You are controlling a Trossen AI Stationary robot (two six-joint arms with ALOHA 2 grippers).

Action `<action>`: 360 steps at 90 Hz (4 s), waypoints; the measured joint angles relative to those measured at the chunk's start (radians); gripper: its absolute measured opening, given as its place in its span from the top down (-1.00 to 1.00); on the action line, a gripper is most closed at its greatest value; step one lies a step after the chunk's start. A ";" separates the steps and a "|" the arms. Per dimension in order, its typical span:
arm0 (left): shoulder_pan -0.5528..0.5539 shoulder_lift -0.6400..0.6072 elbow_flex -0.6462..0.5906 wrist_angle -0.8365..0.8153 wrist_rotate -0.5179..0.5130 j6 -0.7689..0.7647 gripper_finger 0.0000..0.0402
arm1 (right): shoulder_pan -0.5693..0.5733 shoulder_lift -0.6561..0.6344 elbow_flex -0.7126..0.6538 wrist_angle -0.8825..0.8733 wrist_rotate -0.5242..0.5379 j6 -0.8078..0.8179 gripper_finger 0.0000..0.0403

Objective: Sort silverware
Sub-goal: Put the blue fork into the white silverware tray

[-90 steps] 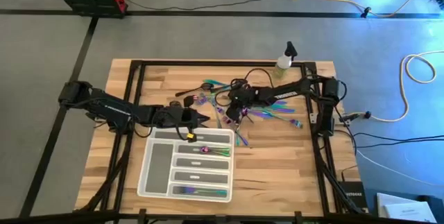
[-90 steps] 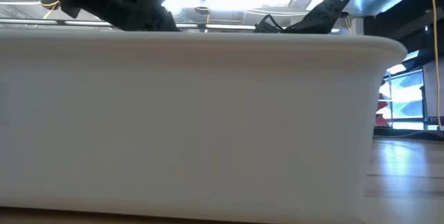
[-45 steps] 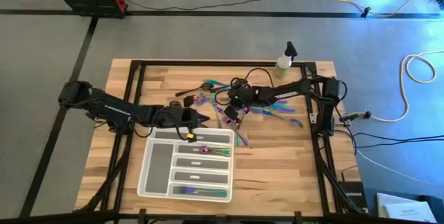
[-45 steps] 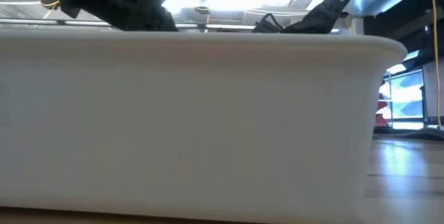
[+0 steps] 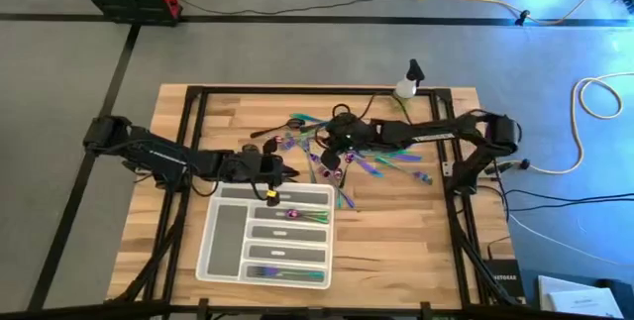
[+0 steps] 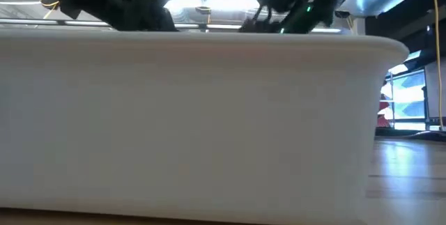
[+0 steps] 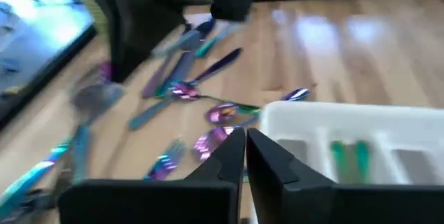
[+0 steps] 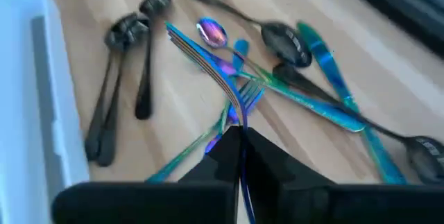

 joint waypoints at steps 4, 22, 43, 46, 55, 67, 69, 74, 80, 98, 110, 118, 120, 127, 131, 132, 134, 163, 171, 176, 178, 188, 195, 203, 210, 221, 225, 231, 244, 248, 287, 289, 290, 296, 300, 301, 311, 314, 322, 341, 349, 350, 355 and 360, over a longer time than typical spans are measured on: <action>-0.002 0.000 0.000 0.004 0.033 0.000 1.00 | 0.016 -0.028 0.000 -0.031 0.024 -0.001 1.00; -0.013 0.000 0.000 0.067 0.040 -0.009 0.91 | 0.107 -0.084 0.000 -0.107 0.086 0.016 1.00; -0.013 0.000 0.000 0.106 -0.037 -0.064 0.44 | 0.213 -0.086 0.000 -0.114 0.162 0.048 1.00; -0.013 0.000 0.000 0.107 -0.050 -0.073 0.37 | 0.222 -0.086 0.000 -0.114 0.168 0.056 1.00; -0.013 0.000 0.000 0.112 -0.058 -0.088 0.15 | 0.244 -0.086 0.000 -0.121 0.173 0.085 1.00; -0.013 0.000 0.000 0.123 -0.059 -0.103 -0.07 | 0.256 -0.086 0.000 -0.118 0.174 0.101 1.00; -0.013 0.000 0.000 0.130 -0.059 -0.107 -0.09 | 0.257 -0.086 0.000 -0.116 0.174 0.106 1.00; -0.012 0.000 0.000 0.147 -0.059 -0.110 -0.14 | 0.256 -0.086 0.000 -0.115 0.174 0.122 1.00; -0.012 0.000 0.000 0.168 -0.059 -0.106 -0.19 | 0.256 -0.086 0.000 -0.115 0.169 0.130 1.00; 0.002 0.003 0.000 0.223 -0.059 -0.092 -0.23 | 0.269 -0.086 0.000 -0.112 0.155 0.150 1.00; 0.023 0.018 0.000 0.230 -0.059 -0.122 -0.23 | 0.290 -0.086 0.000 -0.107 0.181 0.148 1.00; 0.030 0.042 0.004 0.244 -0.056 -0.117 -0.23 | 0.294 -0.086 0.000 -0.105 0.195 0.147 1.00; 0.030 0.048 0.008 0.243 -0.052 -0.109 -0.23 | 0.294 -0.086 0.000 -0.105 0.195 0.147 1.00; 0.029 0.071 0.032 0.243 -0.033 -0.100 -0.23 | 0.293 -0.086 0.000 -0.106 0.199 0.149 1.00; 0.028 0.082 0.049 0.248 -0.016 -0.087 -0.23 | 0.293 -0.086 0.000 -0.105 0.200 0.149 1.00; 0.028 0.085 0.052 0.248 -0.012 -0.083 -0.23 | 0.293 -0.086 0.000 -0.105 0.200 0.149 1.00; 0.028 0.091 0.057 0.247 -0.010 -0.077 -0.23 | 0.293 -0.086 0.000 -0.105 0.200 0.149 1.00; 0.028 0.125 0.090 0.238 -0.056 -0.033 -0.23 | 0.293 -0.086 0.000 -0.103 0.200 0.150 1.00; 0.031 0.124 0.090 0.244 -0.078 -0.032 -0.23 | 0.293 -0.085 0.000 -0.103 0.200 0.150 1.00; 0.034 0.124 0.090 0.237 -0.080 -0.032 -0.23 | 0.293 -0.085 0.000 -0.100 0.201 0.150 1.00; 0.035 0.124 0.090 0.234 -0.080 -0.032 -0.23 | 0.293 -0.085 0.000 -0.100 0.201 0.150 1.00; 0.036 0.124 0.090 0.234 -0.081 -0.025 -0.23 | 0.293 -0.085 0.000 -0.086 0.201 0.150 1.00; 0.036 0.124 0.090 0.233 -0.081 -0.012 -0.23 | 0.293 -0.085 0.000 -0.069 0.201 0.150 1.00; 0.036 0.124 0.090 0.235 -0.095 0.008 -0.23 | 0.293 -0.085 0.000 -0.047 0.202 0.150 1.00; 0.036 0.124 0.090 0.235 -0.103 0.022 -0.23 | 0.293 -0.085 0.000 -0.047 0.202 0.150 1.00; 0.036 0.124 0.090 0.236 -0.104 0.025 -0.23 | 0.292 -0.085 0.000 -0.050 0.202 0.150 1.00; 0.036 0.124 0.090 0.236 -0.104 0.027 -0.22 | 0.293 -0.085 0.000 -0.050 0.202 0.150 1.00; 0.036 0.124 0.090 0.236 -0.104 0.027 -0.18 | 0.293 -0.085 0.000 -0.050 0.202 0.150 1.00; 0.036 0.124 0.090 0.236 -0.104 0.023 -0.03 | 0.292 -0.085 0.000 -0.050 0.217 0.150 1.00; 0.036 0.124 0.090 0.236 -0.104 0.023 0.01 | 0.292 -0.085 0.000 -0.048 0.217 0.150 1.00; 0.036 0.124 0.089 0.250 -0.104 0.021 0.34 | 0.292 -0.085 0.000 -0.006 0.217 0.143 1.00; 0.036 0.124 0.089 0.254 -0.104 0.021 0.36 | 0.292 -0.085 0.000 -0.006 0.217 0.143 1.00; 0.036 0.124 0.089 0.256 -0.104 0.023 0.37 | 0.292 -0.085 0.000 -0.005 0.217 0.143 1.00; 0.036 0.124 0.089 0.269 -0.099 0.031 0.41 | 0.292 -0.085 0.000 -0.005 0.217 0.143 1.00; 0.036 0.124 0.089 0.270 -0.099 0.038 0.44 | 0.292 -0.085 0.000 -0.005 0.219 0.143 1.00; 0.036 0.124 0.089 0.270 -0.099 0.040 0.45 | 0.292 -0.085 0.000 -0.005 0.219 0.143 1.00; 0.036 0.124 0.089 0.270 -0.097 0.055 0.55 | 0.292 -0.085 0.000 -0.005 0.223 0.143 1.00; 0.036 0.124 0.089 0.269 -0.097 0.055 0.59 | 0.292 -0.085 0.000 -0.005 0.224 0.142 1.00; 0.036 0.124 0.089 0.267 -0.097 0.056 0.71 | 0.292 -0.085 0.000 -0.004 0.225 0.142 1.00; 0.036 0.124 0.089 0.266 -0.097 0.063 0.98 | 0.292 -0.085 0.000 -0.004 0.226 0.142 1.00; 0.036 0.124 0.089 0.263 -0.097 0.065 0.99 | 0.292 -0.085 0.000 -0.004 0.225 0.142 1.00; 0.036 0.124 0.089 0.263 -0.097 0.065 0.99 | 0.292 -0.085 0.000 -0.004 0.225 0.142 1.00; 0.036 0.124 0.089 0.262 -0.096 0.065 1.00 | 0.292 -0.085 0.000 -0.004 0.225 0.142 0.99; 0.036 0.124 0.089 0.262 -0.097 0.065 1.00 | 0.292 -0.085 0.000 -0.004 0.225 0.140 0.99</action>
